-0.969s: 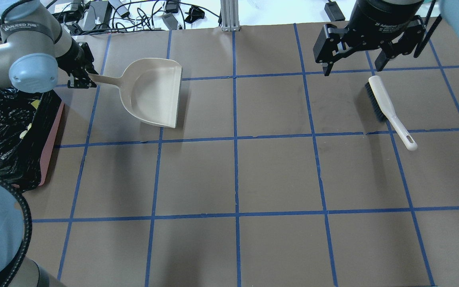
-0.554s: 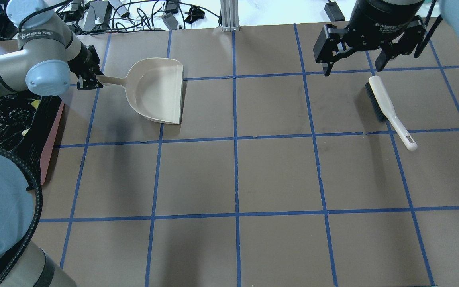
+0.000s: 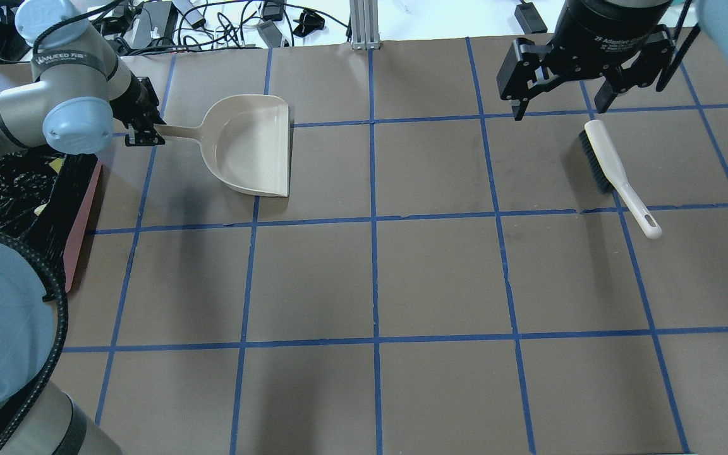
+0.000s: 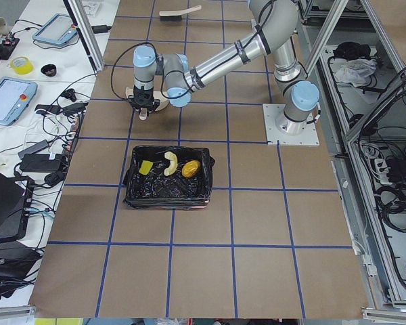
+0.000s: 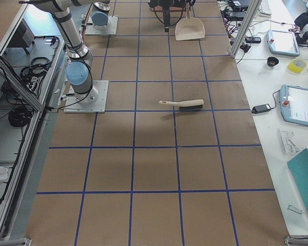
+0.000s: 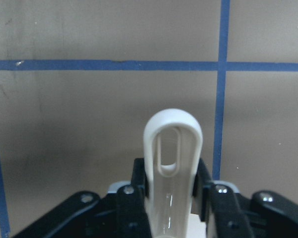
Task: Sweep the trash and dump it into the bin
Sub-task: 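Lower the empty dustpan back onto the table with the left gripper, then open the left gripper and release the dustpan handle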
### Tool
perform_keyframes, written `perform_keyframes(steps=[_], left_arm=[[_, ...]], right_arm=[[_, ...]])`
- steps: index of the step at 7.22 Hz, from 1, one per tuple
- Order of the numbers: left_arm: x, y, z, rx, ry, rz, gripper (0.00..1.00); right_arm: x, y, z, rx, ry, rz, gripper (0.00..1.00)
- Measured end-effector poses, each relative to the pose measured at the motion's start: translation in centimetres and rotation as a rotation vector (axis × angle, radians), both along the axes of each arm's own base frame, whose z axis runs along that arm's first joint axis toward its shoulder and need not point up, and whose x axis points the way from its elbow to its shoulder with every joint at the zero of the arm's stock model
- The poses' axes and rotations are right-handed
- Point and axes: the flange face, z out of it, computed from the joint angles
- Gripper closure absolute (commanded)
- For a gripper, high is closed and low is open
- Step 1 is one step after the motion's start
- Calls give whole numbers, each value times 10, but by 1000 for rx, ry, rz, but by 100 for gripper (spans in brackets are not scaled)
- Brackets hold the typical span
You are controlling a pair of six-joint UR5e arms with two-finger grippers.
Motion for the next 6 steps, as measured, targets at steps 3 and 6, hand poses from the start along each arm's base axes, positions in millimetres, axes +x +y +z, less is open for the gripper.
perform_keyframes(steps=[3,6], left_arm=[[-2,9,1,61,16,1,100],[0,6,-6,76,20,-20,100]], right_arm=[[-1,0,0,0,1,-1,0],[0,0,1,-1,0,-1,0]])
